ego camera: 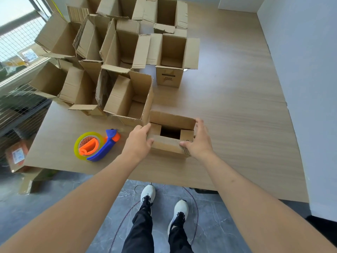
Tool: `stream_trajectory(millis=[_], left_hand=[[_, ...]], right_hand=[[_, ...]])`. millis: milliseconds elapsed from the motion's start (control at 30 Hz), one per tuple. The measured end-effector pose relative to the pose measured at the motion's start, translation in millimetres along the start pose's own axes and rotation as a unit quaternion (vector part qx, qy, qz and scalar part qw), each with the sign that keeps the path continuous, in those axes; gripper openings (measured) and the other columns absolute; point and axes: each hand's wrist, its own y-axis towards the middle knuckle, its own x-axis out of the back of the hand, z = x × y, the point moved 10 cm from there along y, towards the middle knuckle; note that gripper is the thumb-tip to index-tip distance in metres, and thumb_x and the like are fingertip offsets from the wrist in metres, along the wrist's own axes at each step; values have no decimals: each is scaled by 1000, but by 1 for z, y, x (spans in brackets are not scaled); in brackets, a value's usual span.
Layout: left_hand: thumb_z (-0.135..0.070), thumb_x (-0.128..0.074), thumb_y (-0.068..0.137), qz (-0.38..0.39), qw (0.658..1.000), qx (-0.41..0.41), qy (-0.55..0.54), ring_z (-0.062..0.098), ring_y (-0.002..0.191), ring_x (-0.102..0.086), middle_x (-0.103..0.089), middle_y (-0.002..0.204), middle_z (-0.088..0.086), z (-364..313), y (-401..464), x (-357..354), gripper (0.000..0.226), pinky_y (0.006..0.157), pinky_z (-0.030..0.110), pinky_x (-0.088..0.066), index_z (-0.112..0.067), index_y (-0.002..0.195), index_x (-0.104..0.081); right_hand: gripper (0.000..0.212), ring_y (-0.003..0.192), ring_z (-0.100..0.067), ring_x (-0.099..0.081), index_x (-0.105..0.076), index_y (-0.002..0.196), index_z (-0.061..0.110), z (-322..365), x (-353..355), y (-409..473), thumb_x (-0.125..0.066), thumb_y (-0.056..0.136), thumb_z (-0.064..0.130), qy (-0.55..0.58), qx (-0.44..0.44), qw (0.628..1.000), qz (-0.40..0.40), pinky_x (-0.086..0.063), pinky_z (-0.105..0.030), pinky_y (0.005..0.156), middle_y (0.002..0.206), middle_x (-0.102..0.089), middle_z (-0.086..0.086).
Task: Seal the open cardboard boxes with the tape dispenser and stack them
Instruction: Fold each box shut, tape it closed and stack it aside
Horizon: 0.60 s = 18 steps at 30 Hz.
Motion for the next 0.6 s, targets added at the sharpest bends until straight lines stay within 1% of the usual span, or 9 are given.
stream_trajectory(millis=[67, 100, 167, 200, 267, 333, 400, 500, 600], left_hand=[[-15, -70, 95, 4, 1000, 7, 7, 34, 103, -58, -55, 108, 14, 2, -4, 0, 43, 92, 44, -49, -6, 135, -59], [-14, -70, 94, 2, 1000, 12, 7, 35, 100, -57, -54, 104, 14, 3, -6, 0, 31, 87, 43, -48, -4, 122, -62], [-14, -71, 92, -4, 1000, 23, 6, 35, 96, -57, -55, 99, 13, 6, -10, 1, 21, 81, 40, -47, -3, 108, -62], [-14, -73, 91, -10, 1000, 27, 3, 35, 96, -58, -56, 98, 12, 8, -13, 2, 21, 80, 39, -46, -4, 106, -62], [-16, -75, 88, -24, 999, 42, -11, 35, 99, -60, -61, 101, 12, 14, -19, 3, 25, 83, 38, -46, -7, 109, -64], [-18, -77, 88, -40, 996, 67, -40, 33, 111, -62, -67, 115, 13, 24, -28, 4, 41, 96, 39, -48, -6, 125, -64], [-18, -78, 89, -52, 994, 81, -60, 31, 120, -61, -67, 127, 12, 32, -38, 6, 55, 104, 39, -47, -6, 138, -57], [-17, -76, 90, -57, 994, 80, -51, 31, 122, -60, -66, 131, 10, 41, -50, 10, 60, 106, 40, -46, -10, 145, -53], [-17, -74, 91, -56, 994, 84, -46, 31, 122, -59, -66, 130, 11, 55, -58, 18, 57, 106, 41, -47, -11, 144, -54]], right_hand=[[58, 108, -17, -54, -48, 118, 35, 12, -4, -7, -84, 79, 12, -33, 42, 999, 5, -39, -27, 84, 120, -48, 9], [50, 109, -17, -54, -50, 114, 35, 17, -8, -11, -81, 83, 11, -49, 65, 997, 15, -38, -27, 84, 121, -50, 9], [44, 118, -15, -52, -55, 119, 34, 24, -15, -18, -77, 87, 12, -57, 99, 993, 28, -41, -29, 91, 131, -52, 9], [47, 127, -15, -49, -57, 127, 34, 26, -17, -22, -76, 88, 15, -66, 113, 991, 35, -42, -30, 100, 141, -50, 6], [59, 145, -19, -37, -55, 142, 35, 23, -26, -30, -77, 89, 22, -90, 122, 986, 68, -32, -28, 115, 162, -32, -3], [66, 151, -19, -27, -50, 148, 39, 18, -37, -39, -78, 90, 28, -103, 124, 981, 104, -27, -24, 115, 170, -10, -2], [66, 154, -19, -23, -47, 150, 41, 17, -48, -49, -76, 91, 29, -111, 142, 977, 115, -28, -25, 116, 171, 3, 1], [63, 155, -24, -21, -47, 150, 40, 24, -61, -58, -74, 93, 28, -118, 160, 974, 107, -37, -38, 117, 171, 6, 1], [59, 156, -27, -18, -47, 150, 40, 32, -79, -63, -69, 97, 27, -106, 159, 975, 115, -36, -43, 118, 171, 8, 2]])
